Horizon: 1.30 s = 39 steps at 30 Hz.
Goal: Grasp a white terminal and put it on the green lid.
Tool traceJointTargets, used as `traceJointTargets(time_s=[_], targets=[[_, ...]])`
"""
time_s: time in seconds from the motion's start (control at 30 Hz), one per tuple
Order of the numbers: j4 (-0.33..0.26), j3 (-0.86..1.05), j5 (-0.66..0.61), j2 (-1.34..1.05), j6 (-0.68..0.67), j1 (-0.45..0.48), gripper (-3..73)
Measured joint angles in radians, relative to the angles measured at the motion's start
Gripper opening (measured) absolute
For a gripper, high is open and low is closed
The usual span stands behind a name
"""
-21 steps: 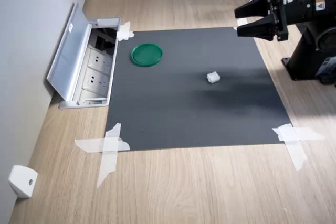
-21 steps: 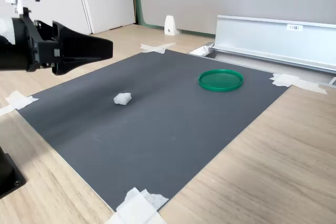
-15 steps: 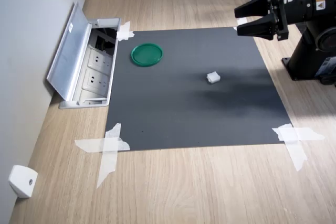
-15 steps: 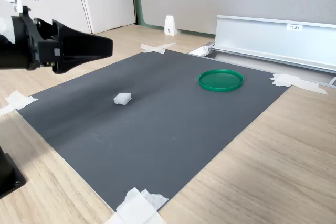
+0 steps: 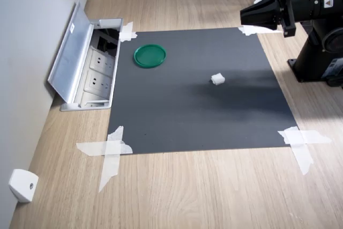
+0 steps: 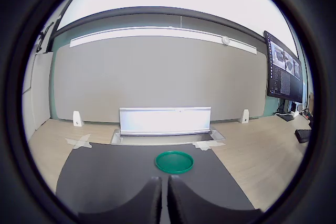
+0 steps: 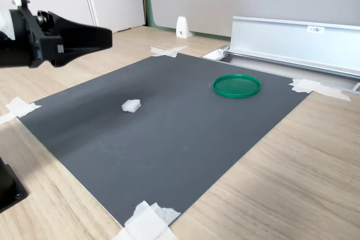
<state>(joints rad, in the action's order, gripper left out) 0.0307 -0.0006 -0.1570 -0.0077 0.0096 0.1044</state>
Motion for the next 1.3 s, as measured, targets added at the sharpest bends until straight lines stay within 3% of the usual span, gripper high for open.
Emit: traceJointTargets(time_s=[0.23,0.37,0.77,0.97,1.2,1.3], targets=[[0.0,-0.131,-0.031,0.19,-0.017,0.0,-0.4],[0.001,-0.266,-0.132,0.346,-0.018,0.0,-0.5],[0.007,-0.631,-0.66,0.692,-0.033,0.0,-0.5],[0.015,-0.73,-0.847,0.833,-0.185,0.0,-0.5],[0.009,-0.801,-0.909,1.007,-0.331,0.0,0.1],[0.012,-0.827,-0.911,1.067,-0.347,0.0,4.8]])
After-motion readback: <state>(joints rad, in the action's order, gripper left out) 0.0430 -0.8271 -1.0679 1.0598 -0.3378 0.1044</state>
